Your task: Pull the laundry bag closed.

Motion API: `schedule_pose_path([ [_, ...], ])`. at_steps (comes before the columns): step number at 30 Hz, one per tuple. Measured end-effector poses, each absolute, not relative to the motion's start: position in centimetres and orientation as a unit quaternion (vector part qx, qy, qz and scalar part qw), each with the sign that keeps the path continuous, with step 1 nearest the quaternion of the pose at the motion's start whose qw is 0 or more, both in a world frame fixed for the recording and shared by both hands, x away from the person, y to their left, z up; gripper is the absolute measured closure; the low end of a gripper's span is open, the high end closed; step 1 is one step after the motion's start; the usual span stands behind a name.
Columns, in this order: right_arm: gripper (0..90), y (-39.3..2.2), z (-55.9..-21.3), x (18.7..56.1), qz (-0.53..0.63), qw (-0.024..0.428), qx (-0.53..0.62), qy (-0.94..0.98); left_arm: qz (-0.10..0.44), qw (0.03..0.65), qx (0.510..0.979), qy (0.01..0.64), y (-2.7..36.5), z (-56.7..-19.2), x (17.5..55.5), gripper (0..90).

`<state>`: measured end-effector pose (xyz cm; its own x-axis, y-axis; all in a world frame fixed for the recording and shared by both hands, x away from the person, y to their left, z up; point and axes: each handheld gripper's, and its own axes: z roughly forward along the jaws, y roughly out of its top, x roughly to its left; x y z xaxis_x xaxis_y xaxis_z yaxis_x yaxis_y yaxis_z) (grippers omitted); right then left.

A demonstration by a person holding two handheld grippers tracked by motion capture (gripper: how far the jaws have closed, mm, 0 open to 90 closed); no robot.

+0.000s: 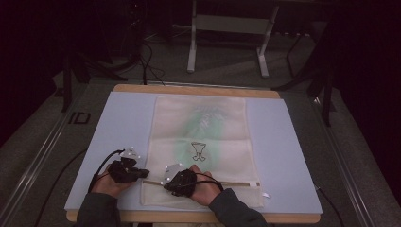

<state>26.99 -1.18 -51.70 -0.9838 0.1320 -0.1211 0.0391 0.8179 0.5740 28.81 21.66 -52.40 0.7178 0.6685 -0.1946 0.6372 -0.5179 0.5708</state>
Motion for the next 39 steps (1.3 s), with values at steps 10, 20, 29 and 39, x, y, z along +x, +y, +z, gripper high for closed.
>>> schedule_pose_path([
  [10,82.5,-1.9,-51.5,26.9,0.294,0.077,0.046,0.952,0.028,0.317,0.872,0.372,21.6,-52.4,28.8,89.7],
  [20,82.5,-2.4,-51.3,26.9,0.285,0.077,0.045,0.954,0.027,0.317,0.872,0.372,21.6,-52.4,28.8,89.7],
  [29,82.6,-3.1,-51.3,27.0,0.281,0.078,0.046,0.955,0.026,0.318,0.871,0.373,21.7,-52.4,28.8,89.7],
  [39,82.5,-3.9,-51.4,27.2,0.28,0.075,0.053,0.956,0.025,0.317,0.871,0.373,21.7,-52.4,28.8,89.7],
])
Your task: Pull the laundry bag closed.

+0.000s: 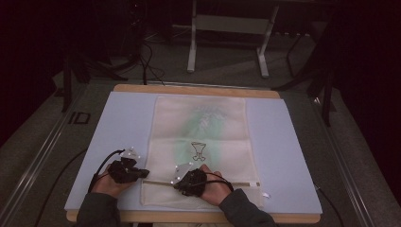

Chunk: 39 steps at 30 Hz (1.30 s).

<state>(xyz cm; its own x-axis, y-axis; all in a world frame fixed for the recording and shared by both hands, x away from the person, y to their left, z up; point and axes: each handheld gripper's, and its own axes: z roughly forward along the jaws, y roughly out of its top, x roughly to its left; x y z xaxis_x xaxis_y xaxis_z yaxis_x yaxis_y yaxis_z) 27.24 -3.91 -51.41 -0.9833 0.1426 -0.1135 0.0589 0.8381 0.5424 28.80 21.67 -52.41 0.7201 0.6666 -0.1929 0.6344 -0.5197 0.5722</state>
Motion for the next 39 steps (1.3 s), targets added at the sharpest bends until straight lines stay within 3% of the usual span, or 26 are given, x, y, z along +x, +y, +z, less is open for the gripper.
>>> schedule_pose_path([
  [39,82.5,-7.3,-51.4,26.8,0.276,0.082,0.075,0.955,0.026,0.314,0.873,0.373,21.6,-52.4,28.8,89.7],
])
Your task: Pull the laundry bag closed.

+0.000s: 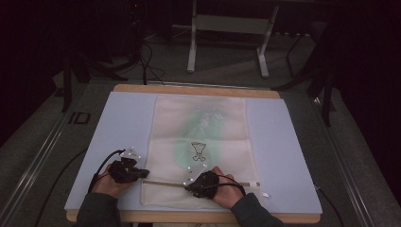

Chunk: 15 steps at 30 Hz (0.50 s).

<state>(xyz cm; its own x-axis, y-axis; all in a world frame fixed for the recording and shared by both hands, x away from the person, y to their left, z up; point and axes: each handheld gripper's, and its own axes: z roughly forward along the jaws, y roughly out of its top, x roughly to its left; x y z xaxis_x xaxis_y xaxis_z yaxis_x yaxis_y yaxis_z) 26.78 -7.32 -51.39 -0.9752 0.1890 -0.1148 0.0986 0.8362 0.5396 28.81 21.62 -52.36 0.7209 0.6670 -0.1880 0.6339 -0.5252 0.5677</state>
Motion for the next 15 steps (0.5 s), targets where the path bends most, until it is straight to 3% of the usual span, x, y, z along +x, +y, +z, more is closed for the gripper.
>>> schedule_pose_path([
  [15,82.5,-8.7,-51.4,26.7,0.276,0.081,0.091,0.953,0.026,0.315,0.872,0.375,21.6,-52.4,28.8,89.7],
])
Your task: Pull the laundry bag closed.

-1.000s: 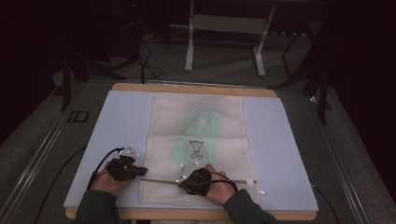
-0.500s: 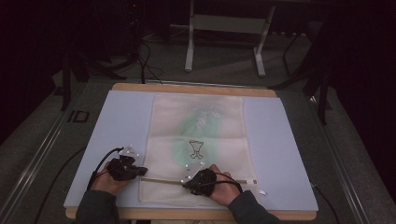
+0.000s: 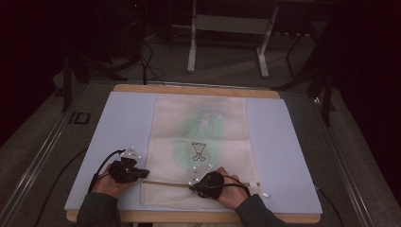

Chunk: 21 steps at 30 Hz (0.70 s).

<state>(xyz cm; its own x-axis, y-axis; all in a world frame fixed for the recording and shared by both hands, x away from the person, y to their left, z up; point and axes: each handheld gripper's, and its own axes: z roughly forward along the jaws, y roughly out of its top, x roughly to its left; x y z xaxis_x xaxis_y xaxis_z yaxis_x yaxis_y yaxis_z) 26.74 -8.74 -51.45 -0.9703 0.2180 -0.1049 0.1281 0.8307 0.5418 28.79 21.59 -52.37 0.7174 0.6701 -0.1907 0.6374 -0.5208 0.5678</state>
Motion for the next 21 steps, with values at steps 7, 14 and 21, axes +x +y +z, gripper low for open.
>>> schedule_pose_path([
  [7,82.5,-9.3,-51.4,26.8,0.276,0.082,0.094,0.953,0.026,0.315,0.872,0.375,21.6,-52.4,28.8,89.7],
  [14,82.5,-9.9,-51.4,26.7,0.276,0.083,0.099,0.953,0.025,0.315,0.871,0.376,21.6,-52.4,28.8,89.7],
  [21,82.5,-10.7,-51.4,26.8,0.274,0.085,0.103,0.952,0.025,0.315,0.871,0.376,21.6,-52.4,28.8,89.7],
])
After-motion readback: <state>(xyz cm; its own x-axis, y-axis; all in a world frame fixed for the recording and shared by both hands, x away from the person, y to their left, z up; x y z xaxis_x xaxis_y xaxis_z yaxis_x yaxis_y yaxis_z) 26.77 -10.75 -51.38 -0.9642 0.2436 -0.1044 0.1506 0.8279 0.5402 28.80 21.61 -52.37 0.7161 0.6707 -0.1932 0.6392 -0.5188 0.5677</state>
